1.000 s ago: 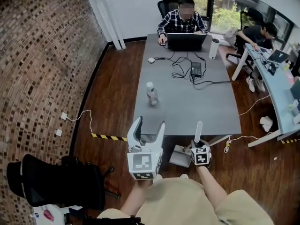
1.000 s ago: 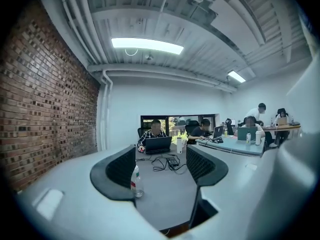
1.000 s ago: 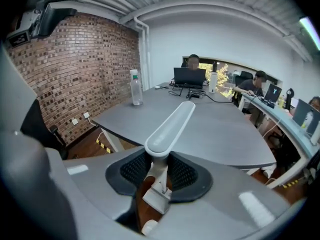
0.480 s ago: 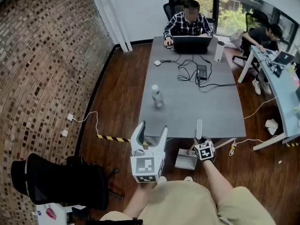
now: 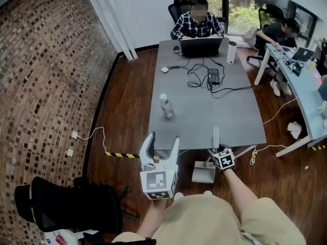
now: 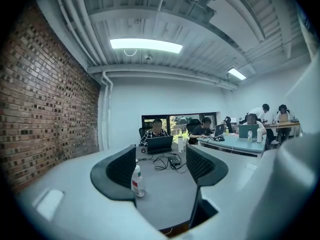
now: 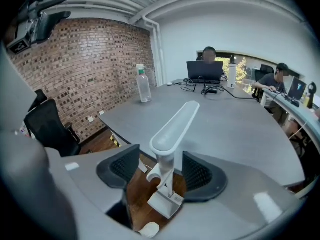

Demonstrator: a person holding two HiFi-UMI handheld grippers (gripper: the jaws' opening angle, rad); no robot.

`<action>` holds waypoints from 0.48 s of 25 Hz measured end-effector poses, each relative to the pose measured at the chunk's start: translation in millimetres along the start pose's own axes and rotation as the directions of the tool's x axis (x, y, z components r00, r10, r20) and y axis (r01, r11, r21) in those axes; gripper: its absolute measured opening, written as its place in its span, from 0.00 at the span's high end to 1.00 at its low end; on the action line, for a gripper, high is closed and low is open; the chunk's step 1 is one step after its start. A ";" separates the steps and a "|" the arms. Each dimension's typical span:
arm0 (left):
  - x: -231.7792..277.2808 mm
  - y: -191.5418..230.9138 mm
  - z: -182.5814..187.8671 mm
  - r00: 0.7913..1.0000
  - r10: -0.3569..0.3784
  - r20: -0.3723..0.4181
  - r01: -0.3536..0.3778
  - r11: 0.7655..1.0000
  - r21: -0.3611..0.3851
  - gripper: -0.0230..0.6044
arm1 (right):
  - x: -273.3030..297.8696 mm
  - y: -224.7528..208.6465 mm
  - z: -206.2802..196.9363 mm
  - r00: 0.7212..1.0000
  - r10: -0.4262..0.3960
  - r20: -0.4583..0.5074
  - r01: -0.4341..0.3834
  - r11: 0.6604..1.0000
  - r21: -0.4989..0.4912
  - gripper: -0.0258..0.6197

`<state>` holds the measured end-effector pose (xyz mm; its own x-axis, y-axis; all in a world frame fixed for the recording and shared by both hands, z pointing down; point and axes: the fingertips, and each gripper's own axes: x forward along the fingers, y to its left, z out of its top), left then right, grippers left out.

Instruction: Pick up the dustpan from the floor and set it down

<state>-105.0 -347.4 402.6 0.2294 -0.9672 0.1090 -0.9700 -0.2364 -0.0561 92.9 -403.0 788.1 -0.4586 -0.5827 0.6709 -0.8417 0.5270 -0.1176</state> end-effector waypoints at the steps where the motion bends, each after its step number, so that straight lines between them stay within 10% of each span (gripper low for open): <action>1: 0.4 -0.7 0.4 1.000 -0.003 0.002 0.003 1.000 0.000 0.49 | -0.5 0.1 -1.0 1.000 0.013 0.003 -0.013 1.000 0.006 0.52; 8: 6.0 -7.9 5.0 0.999 -0.037 0.018 0.037 0.999 -0.008 0.49 | -41.7 -13.1 11.9 0.986 0.067 0.156 -0.081 0.993 0.086 0.37; 12: 10.0 -11.6 3.3 0.997 -0.063 0.033 0.063 0.998 -0.014 0.49 | -113.9 -3.1 74.9 0.919 0.022 0.394 -0.056 0.996 0.074 0.35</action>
<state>-91.1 -354.7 401.1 0.2925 -0.9530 0.0797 -0.9546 -0.2959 -0.0351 126.5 -384.6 657.2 -0.5522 -0.7674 0.3257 -0.8337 0.5115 -0.2084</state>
